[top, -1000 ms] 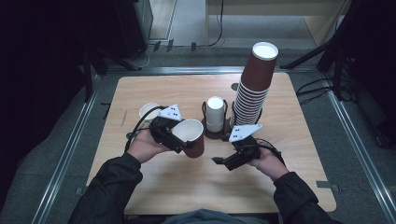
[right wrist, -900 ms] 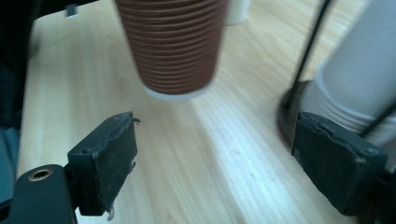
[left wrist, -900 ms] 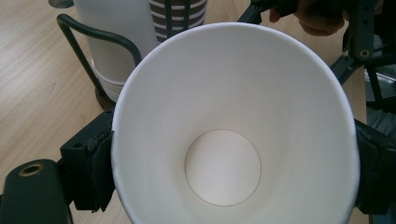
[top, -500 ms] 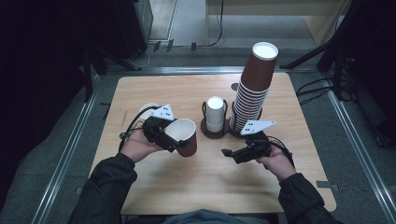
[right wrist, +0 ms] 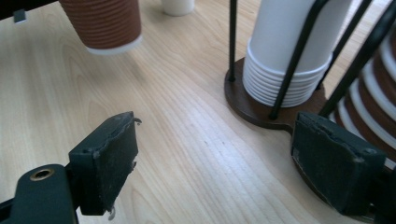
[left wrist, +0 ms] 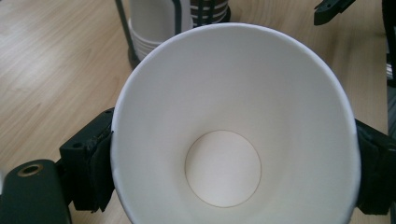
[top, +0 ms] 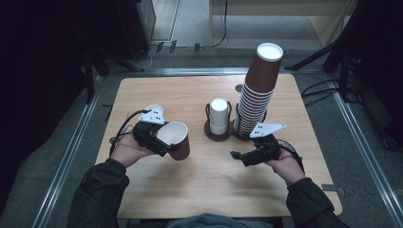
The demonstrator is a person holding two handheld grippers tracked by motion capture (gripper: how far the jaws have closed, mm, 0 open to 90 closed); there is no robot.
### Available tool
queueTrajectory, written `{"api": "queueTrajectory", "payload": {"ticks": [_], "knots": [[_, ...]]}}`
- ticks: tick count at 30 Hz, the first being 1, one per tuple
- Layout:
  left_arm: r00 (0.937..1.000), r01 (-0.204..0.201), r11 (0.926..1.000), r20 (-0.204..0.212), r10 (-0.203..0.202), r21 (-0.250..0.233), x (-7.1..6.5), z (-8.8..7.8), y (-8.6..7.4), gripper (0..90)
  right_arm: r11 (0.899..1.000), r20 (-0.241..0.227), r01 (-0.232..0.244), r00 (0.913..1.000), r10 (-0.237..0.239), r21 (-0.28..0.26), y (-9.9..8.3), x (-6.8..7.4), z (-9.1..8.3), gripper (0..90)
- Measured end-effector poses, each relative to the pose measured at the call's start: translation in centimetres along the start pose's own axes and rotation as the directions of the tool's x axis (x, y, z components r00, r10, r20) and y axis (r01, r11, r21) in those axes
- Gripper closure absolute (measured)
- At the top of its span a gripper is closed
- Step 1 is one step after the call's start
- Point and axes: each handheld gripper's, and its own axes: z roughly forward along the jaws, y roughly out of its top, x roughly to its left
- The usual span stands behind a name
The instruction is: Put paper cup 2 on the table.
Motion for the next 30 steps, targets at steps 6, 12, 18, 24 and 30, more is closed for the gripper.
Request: {"api": "queueTrajectory", "payload": {"ticks": [6,12,18,24,30], "knots": [[0.9988,0.033,0.9995,-0.037,-0.033,0.002,0.9,-0.8,-1.1,9.1,1.0,0.008,-0.016,0.9998,0.016,0.015,-0.1,-0.6,0.1,15.0],[0.9956,0.064,0.9979,-0.069,-0.064,0.002,1.8,-1.6,-2.1,9.1,1.0,0.014,-0.025,0.9996,0.025,0.012,-0.1,-1.1,0.3,15.0],[0.9915,0.084,0.9964,-0.099,-0.084,-0.006,2.4,-2.6,-3.1,8.9,1.0,0.015,-0.018,0.9997,0.018,0.012,0.0,-1.3,0.4,15.0],[0.9856,0.109,0.9939,-0.129,-0.11,-0.01,3.1,-3.7,-4.5,8.8,1.0,0.023,-0.024,0.9995,0.024,0.002,0.0,-1.7,0.4,15.0],[0.981,0.119,0.9929,-0.153,-0.119,-0.014,3.6,-4.4,-5.7,8.5,1.0,0.021,-0.022,0.9995,0.022,-0.001,0.0,-1.7,0.4,15.0]]}}
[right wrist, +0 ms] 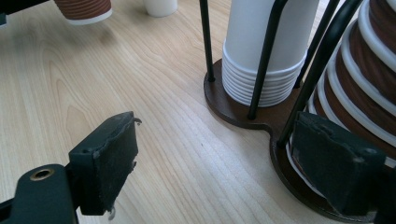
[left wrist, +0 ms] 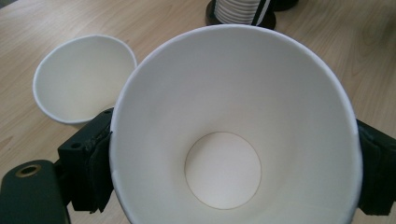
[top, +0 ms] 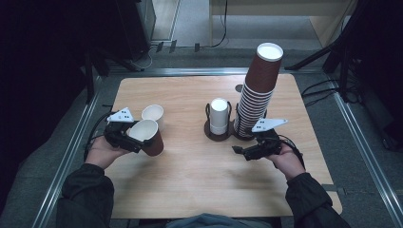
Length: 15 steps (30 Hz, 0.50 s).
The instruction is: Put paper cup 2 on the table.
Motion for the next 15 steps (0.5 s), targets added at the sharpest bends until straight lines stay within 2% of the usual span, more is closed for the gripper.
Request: {"api": "queueTrajectory", "payload": {"ticks": [2,7,11,15], "knots": [[0.9999,-0.004,1.0,-0.013,0.004,0.008,0.1,-0.1,-0.3,8.5,1.0,0.002,0.003,1.0,-0.003,0.002,0.0,0.1,0.0,15.0],[0.9988,0.014,0.9996,-0.048,-0.013,0.023,0.9,-0.3,-1.1,8.5,1.0,0.013,0.012,0.9998,-0.012,-0.009,0.1,0.1,-0.1,15.0],[0.9974,0.026,0.9985,-0.068,-0.023,0.048,1.4,-0.1,-1.7,8.4,1.0,0.013,0.009,0.9999,-0.009,-0.009,0.0,0.1,-0.1,15.0],[0.9959,0.025,0.9983,-0.088,-0.02,0.054,1.5,0.1,-2.1,7.9,1.0,0.012,0.008,0.9999,-0.008,-0.01,0.0,0.1,-0.1,15.0]]}}
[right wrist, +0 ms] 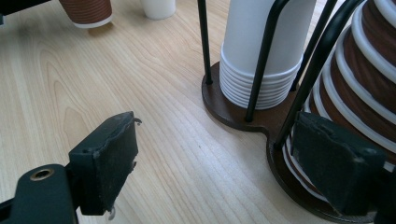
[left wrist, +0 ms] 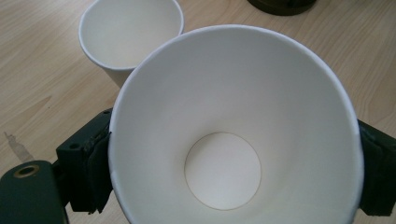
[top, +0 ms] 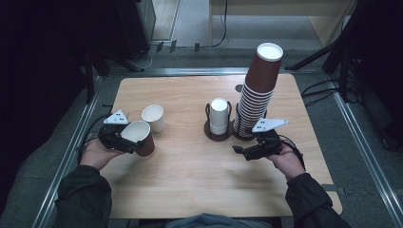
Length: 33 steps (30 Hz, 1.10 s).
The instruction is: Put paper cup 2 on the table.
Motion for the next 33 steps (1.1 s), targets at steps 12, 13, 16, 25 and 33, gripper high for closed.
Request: {"api": "queueTrajectory", "payload": {"ticks": [12,13,16,25,33], "knots": [[0.9964,-0.081,0.9963,0.029,0.08,0.028,-1.2,2.4,0.9,6.6,1.0,0.002,-0.004,1.0,0.004,-0.002,0.0,0.0,0.0,15.0],[0.9962,-0.083,0.9961,0.029,0.082,0.03,-1.3,2.5,0.9,6.6,1.0,0.005,-0.006,1.0,0.006,-0.004,0.0,0.0,-0.1,15.0],[0.9954,-0.086,0.9959,0.043,0.085,0.027,-1.4,2.5,0.9,6.4,1.0,0.013,0.0,0.9999,0.0,-0.013,-0.1,0.0,-0.2,15.0],[0.9949,-0.057,0.9959,0.088,0.051,0.071,-1.5,3.0,1.1,0.4,1.0,0.01,0.001,1.0,-0.001,-0.021,0.0,0.0,-0.3,15.0],[0.9951,-0.012,0.9981,0.098,0.006,0.06,-1.5,2.5,1.4,0.0,1.0,0.009,0.005,0.9999,-0.005,-0.022,-0.1,0.0,-0.3,15.0]]}}
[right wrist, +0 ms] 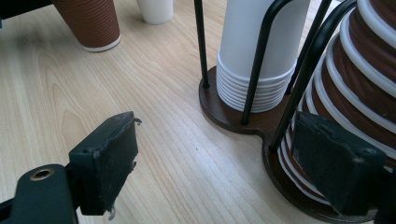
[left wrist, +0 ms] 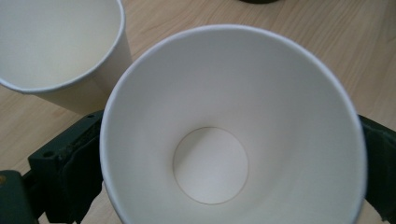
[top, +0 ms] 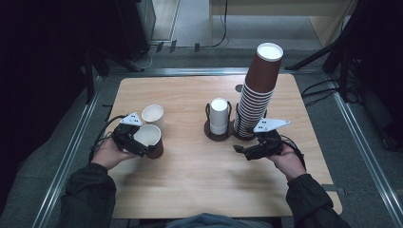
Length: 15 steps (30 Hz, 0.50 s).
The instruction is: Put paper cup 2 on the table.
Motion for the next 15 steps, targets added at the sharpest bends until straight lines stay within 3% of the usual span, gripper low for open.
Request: {"api": "queueTrajectory", "payload": {"ticks": [6,10,15], "knots": [[0.9998,0.004,1.0,-0.019,-0.004,-0.009,-0.1,-0.5,0.2,0.0,1.0,-0.004,0.001,1.0,-0.001,-0.001,0.0,0.0,0.0,15.0],[1.0,0.006,1.0,0.005,-0.005,-0.004,-0.1,-0.9,0.4,0.0,1.0,-0.004,0.002,1.0,-0.002,0.0,0.0,0.0,0.0,15.0],[0.9999,0.006,1.0,-0.011,-0.006,-0.001,-0.3,-1.5,1.0,0.0,1.0,-0.005,0.003,1.0,-0.003,-0.001,0.0,0.0,0.0,15.0]]}}
